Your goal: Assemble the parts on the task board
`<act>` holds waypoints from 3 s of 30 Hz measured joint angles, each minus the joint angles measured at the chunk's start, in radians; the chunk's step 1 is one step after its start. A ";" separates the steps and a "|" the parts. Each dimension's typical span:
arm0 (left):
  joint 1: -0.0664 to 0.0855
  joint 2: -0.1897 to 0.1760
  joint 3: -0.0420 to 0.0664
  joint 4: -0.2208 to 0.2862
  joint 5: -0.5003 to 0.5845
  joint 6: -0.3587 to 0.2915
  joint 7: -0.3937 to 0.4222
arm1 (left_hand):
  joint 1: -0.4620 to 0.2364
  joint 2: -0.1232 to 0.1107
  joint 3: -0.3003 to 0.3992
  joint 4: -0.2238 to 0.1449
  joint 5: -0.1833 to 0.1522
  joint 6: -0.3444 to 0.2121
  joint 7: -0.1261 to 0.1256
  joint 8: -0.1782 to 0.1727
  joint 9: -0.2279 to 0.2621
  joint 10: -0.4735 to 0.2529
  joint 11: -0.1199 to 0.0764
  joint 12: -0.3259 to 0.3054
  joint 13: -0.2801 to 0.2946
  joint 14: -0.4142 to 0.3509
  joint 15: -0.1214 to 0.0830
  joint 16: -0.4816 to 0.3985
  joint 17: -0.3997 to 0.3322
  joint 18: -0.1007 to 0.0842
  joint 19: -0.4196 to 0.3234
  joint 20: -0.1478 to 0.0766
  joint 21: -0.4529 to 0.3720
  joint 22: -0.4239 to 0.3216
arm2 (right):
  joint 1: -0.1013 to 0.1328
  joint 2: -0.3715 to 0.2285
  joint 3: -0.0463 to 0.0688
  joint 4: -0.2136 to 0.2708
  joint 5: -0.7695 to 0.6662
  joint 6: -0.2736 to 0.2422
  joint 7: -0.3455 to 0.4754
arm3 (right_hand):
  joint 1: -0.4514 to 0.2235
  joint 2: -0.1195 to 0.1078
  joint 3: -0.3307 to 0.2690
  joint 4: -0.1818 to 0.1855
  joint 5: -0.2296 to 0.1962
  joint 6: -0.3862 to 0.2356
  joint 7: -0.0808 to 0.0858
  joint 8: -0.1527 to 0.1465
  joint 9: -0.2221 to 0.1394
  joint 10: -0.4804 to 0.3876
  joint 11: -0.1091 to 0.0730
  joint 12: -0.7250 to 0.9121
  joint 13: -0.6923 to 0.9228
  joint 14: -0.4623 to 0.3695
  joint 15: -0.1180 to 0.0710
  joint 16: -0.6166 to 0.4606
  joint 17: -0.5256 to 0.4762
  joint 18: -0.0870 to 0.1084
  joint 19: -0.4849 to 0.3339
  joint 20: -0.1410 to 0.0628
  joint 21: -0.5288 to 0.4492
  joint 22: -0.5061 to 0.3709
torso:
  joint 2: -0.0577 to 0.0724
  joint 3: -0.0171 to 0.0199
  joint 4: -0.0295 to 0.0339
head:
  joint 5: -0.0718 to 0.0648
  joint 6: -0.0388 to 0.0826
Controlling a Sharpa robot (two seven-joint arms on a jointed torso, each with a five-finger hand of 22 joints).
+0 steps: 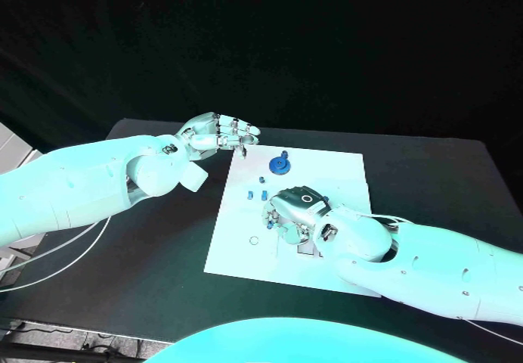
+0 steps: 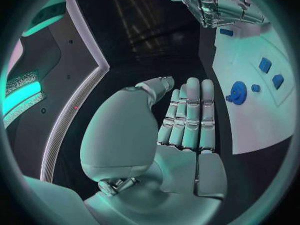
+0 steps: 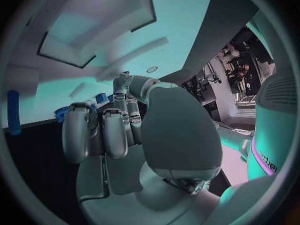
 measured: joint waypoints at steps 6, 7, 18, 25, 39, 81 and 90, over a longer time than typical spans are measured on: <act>0.000 0.000 0.000 0.000 0.000 0.001 -0.001 | 0.000 0.000 0.000 0.000 0.000 0.000 0.000 0.000 0.000 0.000 0.000 0.000 0.000 0.000 0.000 0.000 0.000 0.000 0.000 0.000 0.000 0.000 | -0.002 0.014 -0.002 -0.009 -0.005 0.019 -0.006 | -0.005 -0.004 0.003 -0.003 0.000 -0.002 -0.002 0.000 0.002 0.002 -0.002 -0.002 0.000 0.000 0.000 0.000 -0.006 0.000 0.000 0.000 -0.007 0.000 | 0.000 0.0000 0.0001 | -0.001 -0.002; 0.000 0.001 0.000 0.000 0.000 0.001 -0.002 | 0.000 0.000 0.000 0.000 0.000 0.000 0.000 0.000 0.000 0.000 0.000 0.000 0.000 0.000 0.000 0.000 0.000 0.000 0.000 0.000 0.000 0.000 | -0.002 0.015 -0.002 -0.010 -0.005 0.021 -0.007 | -0.008 -0.002 0.004 -0.004 0.000 -0.002 -0.002 0.000 0.003 0.002 -0.002 -0.002 0.000 0.000 0.000 0.000 -0.007 0.000 0.000 0.000 -0.009 0.000 | 0.000 0.0000 0.0002 | -0.001 -0.002; 0.000 0.000 0.000 0.000 0.000 0.002 -0.003 | 0.000 0.000 0.000 0.000 0.000 0.000 0.000 0.000 0.000 0.000 0.000 0.000 0.000 0.000 0.000 0.000 0.000 0.000 0.000 0.000 0.000 0.000 | -0.003 0.015 -0.003 -0.010 -0.003 0.026 -0.009 | -0.125 -0.029 -0.060 0.010 0.048 -0.073 0.033 -0.044 -0.003 -0.069 0.014 -0.025 -0.009 -0.002 0.024 -0.033 -0.071 0.000 -0.023 0.025 -0.131 0.000 | -0.001 0.0000 0.0002 | -0.001 -0.001; 0.000 0.000 0.000 0.001 0.000 0.003 -0.004 | 0.000 0.000 0.000 0.000 0.000 0.000 0.000 0.000 0.000 0.000 0.000 0.000 0.000 0.000 0.000 0.000 0.000 0.000 0.000 0.000 0.000 0.000 | -0.008 -0.005 -0.007 0.006 0.004 0.005 -0.006 | -0.117 -0.049 -0.127 0.003 0.053 -0.142 0.035 -0.100 -0.023 -0.232 0.031 -0.022 -0.081 -0.011 0.036 -0.100 -0.183 0.039 -0.079 0.039 -0.321 -0.010 | -0.001 0.0001 0.0001 | -0.002 0.002; -0.001 -0.005 0.000 -0.002 0.000 0.008 -0.007 | -0.009 0.009 -0.006 0.006 0.000 -0.004 0.004 0.000 0.000 -0.007 0.000 0.005 0.000 -0.004 0.004 -0.004 -0.001 0.000 0.000 0.000 -0.008 -0.004 | 0.042 -0.168 0.019 0.089 0.122 -0.051 0.025 | -0.077 -0.020 -0.284 0.036 0.091 -0.130 0.034 -0.114 -0.041 -0.252 0.027 0.037 -0.080 -0.011 0.035 -0.117 -0.208 0.039 -0.073 0.034 -0.359 -0.036 | -0.001 -0.0001 -0.0012 | -0.013 0.013; -0.008 -0.004 -0.002 -0.009 0.000 0.012 -0.007 | -0.009 0.009 -0.008 0.003 0.000 -0.004 0.004 0.000 0.000 -0.007 0.000 0.005 0.000 -0.004 0.004 -0.004 -0.001 0.000 -0.002 0.002 -0.012 -0.005 | 0.130 -0.241 0.017 0.002 0.277 0.141 0.060 | 0.172 0.099 -0.628 0.254 -0.030 -0.164 0.035 -0.155 -0.115 -0.240 0.013 0.157 -0.080 -0.004 0.035 -0.052 -0.127 0.039 -0.020 0.027 -0.254 0.000 | -0.001 -0.0012 -0.0085 | -0.037 0.032; -0.008 -0.002 -0.002 -0.010 0.000 0.012 -0.007 | -0.009 0.009 -0.008 0.003 0.000 -0.004 0.004 0.000 0.000 -0.007 0.000 0.005 0.000 -0.004 0.004 -0.004 -0.001 0.000 -0.002 0.002 -0.012 -0.006 | 0.124 -0.225 0.016 -0.003 0.269 0.116 0.055 | 0.168 0.103 -0.519 0.256 -0.032 -0.100 0.031 -0.136 -0.127 -0.169 0.010 0.120 -0.081 -0.004 0.028 -0.038 -0.114 0.039 -0.009 0.023 -0.209 0.000 | -0.001 -0.0012 -0.0090 | -0.038 0.030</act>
